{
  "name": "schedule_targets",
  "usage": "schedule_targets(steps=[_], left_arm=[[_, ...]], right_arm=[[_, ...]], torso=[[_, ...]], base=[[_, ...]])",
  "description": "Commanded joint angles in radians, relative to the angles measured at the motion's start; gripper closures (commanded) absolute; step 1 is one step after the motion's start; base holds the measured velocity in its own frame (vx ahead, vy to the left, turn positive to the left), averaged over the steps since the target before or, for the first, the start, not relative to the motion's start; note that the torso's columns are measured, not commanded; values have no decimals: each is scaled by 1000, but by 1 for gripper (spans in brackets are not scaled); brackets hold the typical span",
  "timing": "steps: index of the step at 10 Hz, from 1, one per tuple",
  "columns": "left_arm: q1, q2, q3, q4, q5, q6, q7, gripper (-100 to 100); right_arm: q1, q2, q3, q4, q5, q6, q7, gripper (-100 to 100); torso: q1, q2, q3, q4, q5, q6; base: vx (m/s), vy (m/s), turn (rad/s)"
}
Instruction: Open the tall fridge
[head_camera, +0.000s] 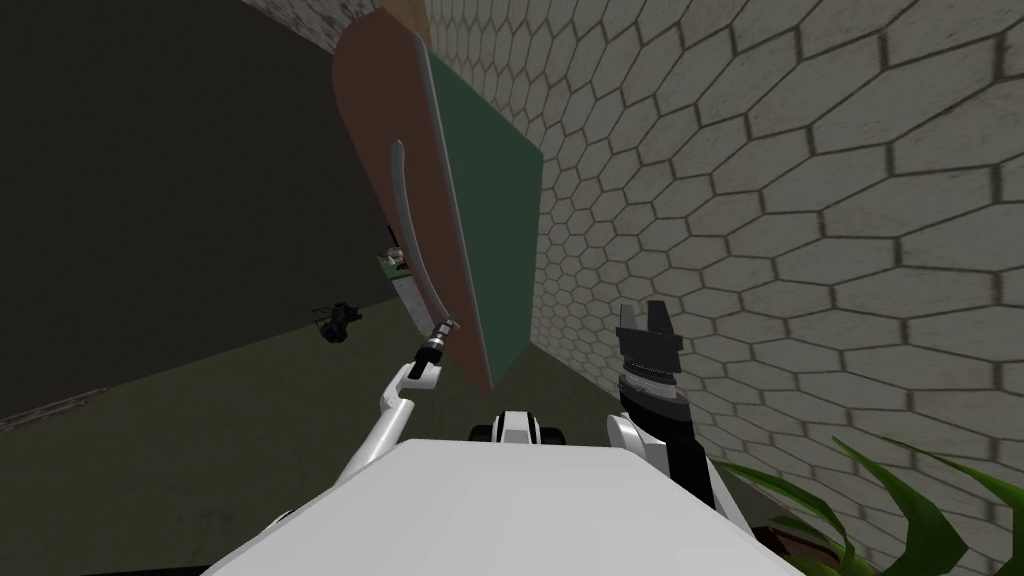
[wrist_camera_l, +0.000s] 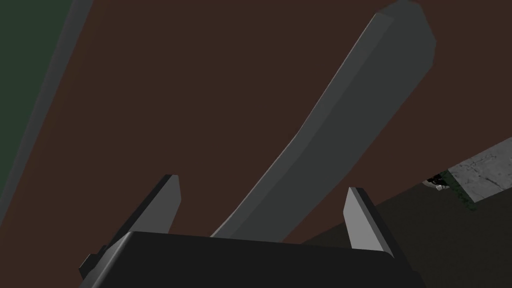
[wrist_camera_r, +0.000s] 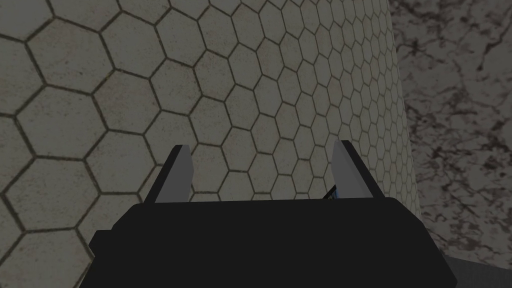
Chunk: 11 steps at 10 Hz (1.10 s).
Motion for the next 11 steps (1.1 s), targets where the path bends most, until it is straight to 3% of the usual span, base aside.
schedule_targets(steps=[1, 6, 8, 9, 10, 11], left_arm=[[-28, 28, 4, -18, -9, 70, 0, -100], [-59, 61, 8, -53, -21, 169, -1, -100], [-57, 59, 8, -47, -20, 159, -1, -100], [-71, 69, 11, -57, -16, 186, 1, 100], [-61, 63, 9, -52, -19, 174, -1, 100], [-53, 79, -16, -58, -12, 172, 7, 100]], right_arm=[[0, 0, 0, 0, 0, 0, 0, 0], [0, 0, 0, 0, 0, 0, 0, 0], [0, 0, 0, 0, 0, 0, 0, 0], [0, 0, 0, 0, 0, 0, 0, 0], [0, 0, 0, 0, 0, 0, 0, 0], [0, 0, 0, 0, 0, 0, 0, 0]], torso=[[1, -1, -1, -1, 0, 0], [1, -1, -1, -1, 0, 0], [1, -2, -1, -1, 0, 0], [1, -2, -1, -1, 1, 0], [1, -6, -4, 0, 0, 2], [4, -8, -5, 0, 1, 3]], base=[[-38, -29, 14], [-33, -23, 12], [-5, -4, 1], [74, 4, -27], [23, -5, 20], [-110, 144, -82]])
